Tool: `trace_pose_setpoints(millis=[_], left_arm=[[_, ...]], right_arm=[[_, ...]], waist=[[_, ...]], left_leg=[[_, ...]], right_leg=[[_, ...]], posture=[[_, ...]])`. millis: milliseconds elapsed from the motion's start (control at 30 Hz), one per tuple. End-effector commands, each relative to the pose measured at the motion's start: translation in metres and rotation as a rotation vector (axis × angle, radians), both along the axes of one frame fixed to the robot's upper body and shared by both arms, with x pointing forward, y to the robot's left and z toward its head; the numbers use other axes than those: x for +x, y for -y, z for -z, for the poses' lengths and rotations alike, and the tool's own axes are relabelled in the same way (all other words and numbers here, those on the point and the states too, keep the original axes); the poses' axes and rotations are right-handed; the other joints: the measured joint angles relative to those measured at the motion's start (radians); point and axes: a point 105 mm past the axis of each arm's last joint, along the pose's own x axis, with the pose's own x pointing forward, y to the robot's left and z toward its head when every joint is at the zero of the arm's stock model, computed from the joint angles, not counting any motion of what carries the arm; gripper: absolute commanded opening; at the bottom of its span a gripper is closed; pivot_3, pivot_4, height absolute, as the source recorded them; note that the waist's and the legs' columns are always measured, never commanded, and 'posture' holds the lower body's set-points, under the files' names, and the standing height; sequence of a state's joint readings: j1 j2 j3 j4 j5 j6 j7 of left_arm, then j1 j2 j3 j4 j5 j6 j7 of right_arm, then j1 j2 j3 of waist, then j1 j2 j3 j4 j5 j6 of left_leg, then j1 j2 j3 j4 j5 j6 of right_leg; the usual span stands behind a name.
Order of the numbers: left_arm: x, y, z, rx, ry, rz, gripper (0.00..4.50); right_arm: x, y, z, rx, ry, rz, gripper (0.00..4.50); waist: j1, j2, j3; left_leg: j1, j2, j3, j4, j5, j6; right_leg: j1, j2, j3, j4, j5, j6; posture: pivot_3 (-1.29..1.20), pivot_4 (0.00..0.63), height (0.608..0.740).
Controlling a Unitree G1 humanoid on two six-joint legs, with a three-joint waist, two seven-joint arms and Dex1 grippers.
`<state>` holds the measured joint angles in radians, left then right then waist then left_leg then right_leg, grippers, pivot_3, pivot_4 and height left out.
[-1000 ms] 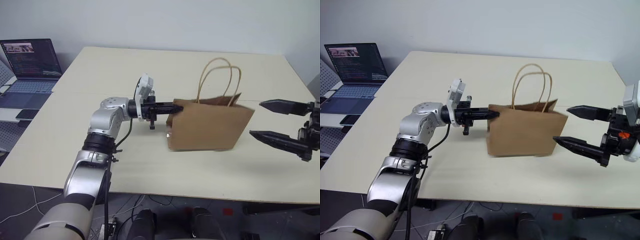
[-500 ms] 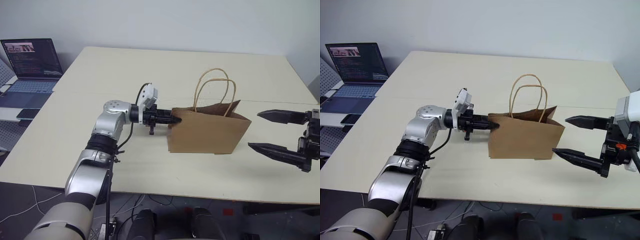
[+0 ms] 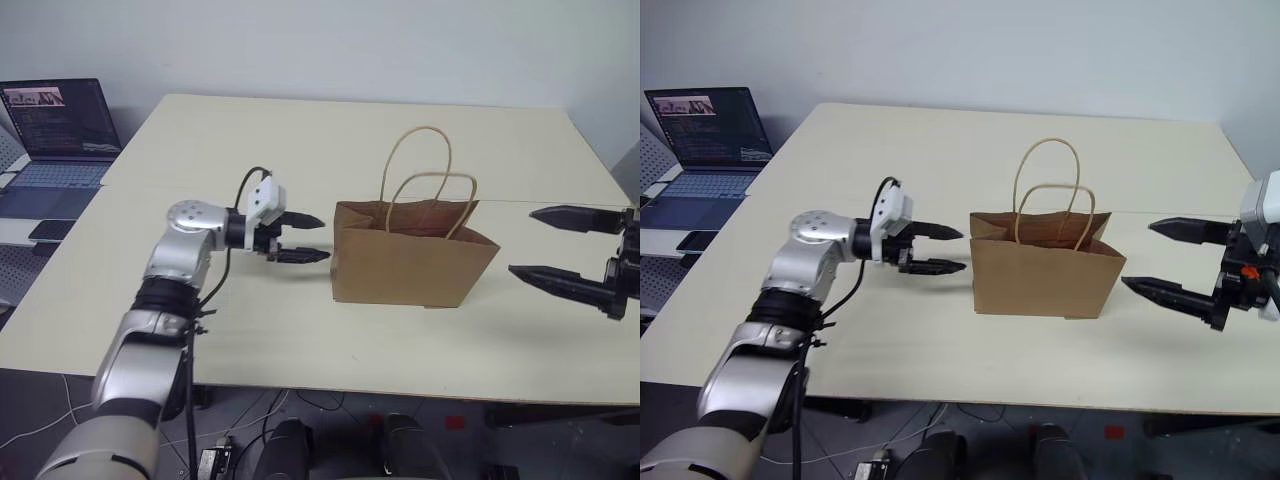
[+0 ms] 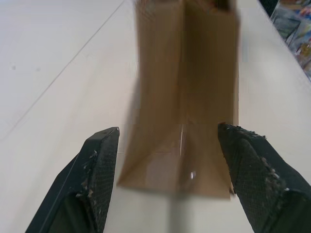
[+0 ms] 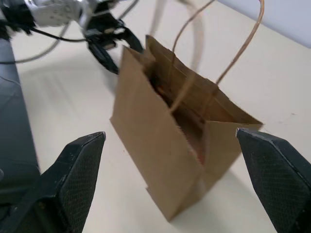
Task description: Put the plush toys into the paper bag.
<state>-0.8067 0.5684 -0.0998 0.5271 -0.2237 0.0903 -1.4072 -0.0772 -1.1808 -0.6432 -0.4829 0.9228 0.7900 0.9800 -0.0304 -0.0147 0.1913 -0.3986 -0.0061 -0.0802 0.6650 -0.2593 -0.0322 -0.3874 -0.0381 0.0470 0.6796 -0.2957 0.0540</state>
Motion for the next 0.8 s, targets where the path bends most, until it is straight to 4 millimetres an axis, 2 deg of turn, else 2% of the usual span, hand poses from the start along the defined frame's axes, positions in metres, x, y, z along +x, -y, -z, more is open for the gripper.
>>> trace_pose_setpoints(millis=[33, 133, 233, 333, 500, 800], left_arm=[[-0.001, -0.029, -0.025, 0.074, 0.131, -0.147, 3.43], [-0.017, -0.057, -0.038, 0.114, 0.189, -0.257, 3.43], [-0.043, -0.084, -0.035, 0.181, 0.151, -0.331, 3.43], [-0.065, -0.101, -0.035, 0.191, 0.107, -0.399, 3.43], [-0.078, -0.111, -0.043, 0.147, 0.084, -0.453, 3.43], [-0.070, -0.108, -0.060, 0.105, 0.101, -0.429, 3.43]], right_arm=[[0.012, 0.013, -0.014, -0.081, 0.121, 0.000, 4.50], [0.024, 0.026, -0.012, -0.150, 0.123, -0.031, 4.50], [0.034, 0.036, -0.017, -0.182, 0.135, -0.074, 4.50], [0.034, 0.047, -0.018, -0.215, 0.046, -0.122, 4.50], [0.035, 0.053, -0.023, -0.215, 0.009, -0.141, 4.50], [0.032, 0.050, -0.021, -0.195, -0.016, -0.137, 4.50]], waist=[[-0.002, 0.000, 0.000], [-0.003, 0.000, 0.000], [-0.012, 0.001, 0.000], [-0.010, 0.003, 0.001], [0.006, 0.004, 0.002], [0.000, 0.004, 0.002]], left_leg=[[0.000, 0.000, 0.000, 0.000, 0.000, 0.000], [0.000, 0.001, 0.000, -0.001, 0.000, 0.000], [0.001, 0.002, 0.001, -0.001, 0.000, 0.000], [0.002, 0.002, 0.001, -0.002, 0.000, 0.000], [0.001, 0.002, 0.001, -0.002, 0.000, 0.000], [0.001, 0.002, 0.002, -0.002, 0.000, 0.000]], right_leg=[[0.000, 0.000, 0.000, 0.000, 0.000, 0.000], [-0.001, 0.000, 0.001, 0.000, 0.000, 0.000], [-0.001, -0.001, 0.001, -0.001, 0.000, 0.000], [-0.001, -0.002, 0.002, 0.000, 0.000, 0.000], [0.000, -0.003, -0.001, -0.001, -0.001, -0.001], [-0.001, -0.003, -0.001, 0.000, 0.000, -0.001]], posture=[[0.00, 0.150, 0.740], [0.00, 0.150, 0.740], [0.00, 0.150, 0.740], [0.00, 0.150, 0.740], [0.00, 0.150, 0.740], [0.00, 0.150, 0.740]])
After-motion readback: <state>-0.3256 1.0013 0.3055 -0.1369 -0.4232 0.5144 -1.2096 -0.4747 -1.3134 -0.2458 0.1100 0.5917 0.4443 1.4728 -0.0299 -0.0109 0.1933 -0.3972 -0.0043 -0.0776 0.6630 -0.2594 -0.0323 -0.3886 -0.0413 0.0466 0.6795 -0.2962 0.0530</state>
